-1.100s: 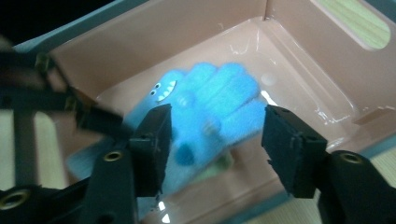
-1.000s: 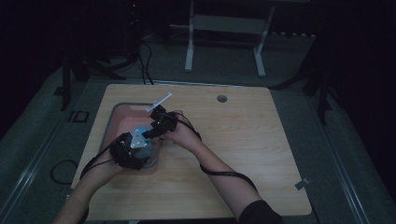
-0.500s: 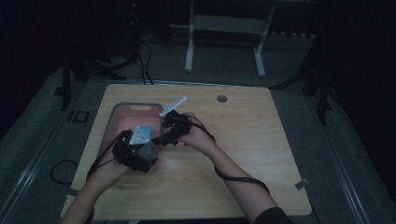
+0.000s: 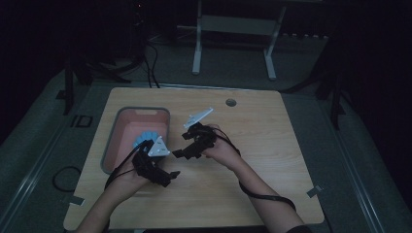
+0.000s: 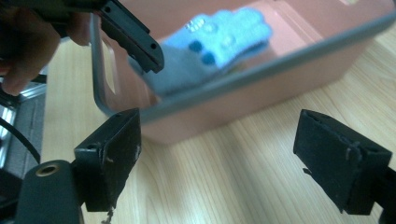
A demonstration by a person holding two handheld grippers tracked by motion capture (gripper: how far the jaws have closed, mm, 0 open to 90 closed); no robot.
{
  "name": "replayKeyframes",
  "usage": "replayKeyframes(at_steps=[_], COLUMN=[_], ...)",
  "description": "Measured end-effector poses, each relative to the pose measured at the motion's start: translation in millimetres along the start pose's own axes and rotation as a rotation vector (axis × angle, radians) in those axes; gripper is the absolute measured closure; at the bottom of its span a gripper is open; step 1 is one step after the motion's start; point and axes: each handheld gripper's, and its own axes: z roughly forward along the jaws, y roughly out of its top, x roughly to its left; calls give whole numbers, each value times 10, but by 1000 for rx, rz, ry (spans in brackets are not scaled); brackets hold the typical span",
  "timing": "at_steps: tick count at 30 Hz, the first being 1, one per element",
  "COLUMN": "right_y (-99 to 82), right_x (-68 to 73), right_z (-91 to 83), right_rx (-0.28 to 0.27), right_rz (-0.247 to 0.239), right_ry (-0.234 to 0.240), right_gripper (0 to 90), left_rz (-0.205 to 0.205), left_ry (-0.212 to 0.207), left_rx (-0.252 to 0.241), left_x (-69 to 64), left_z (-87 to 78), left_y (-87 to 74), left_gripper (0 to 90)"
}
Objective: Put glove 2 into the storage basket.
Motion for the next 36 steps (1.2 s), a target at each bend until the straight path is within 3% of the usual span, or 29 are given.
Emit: replayKeyframes(at_steps=[10,12,16,20,23,34,36], right_y=[-328,-475,-607,-774,-849,-1150,-1234], right_x=[-45,-48,-66,-101,-116,-128,-132], right_z=[-126,-149,-161,-196,-214,-322,-367], right_rx=[8,13,11,-9,-14,-12,-15], right_rz=[22,15,30,49,59,70,83], right_ry=[-18,-34,-28,-29,-32,-33,-38], right_gripper=[152,144,144,144,144,141,141], left_rz=[51,91,94,115,115,134,128], left_ry=[-63,-88,-119,-151,-167,-180,-202], left_rx=[-29,-45,-46,-8,-6,-15,-14], left_x=[-192,-269,-323,-395,-427,-560,-594], left_z=[144,219,306,446,506,650,703], left_y=[118,126,124,127,125,113,96], left_gripper=[28,28,28,28,28,28,28])
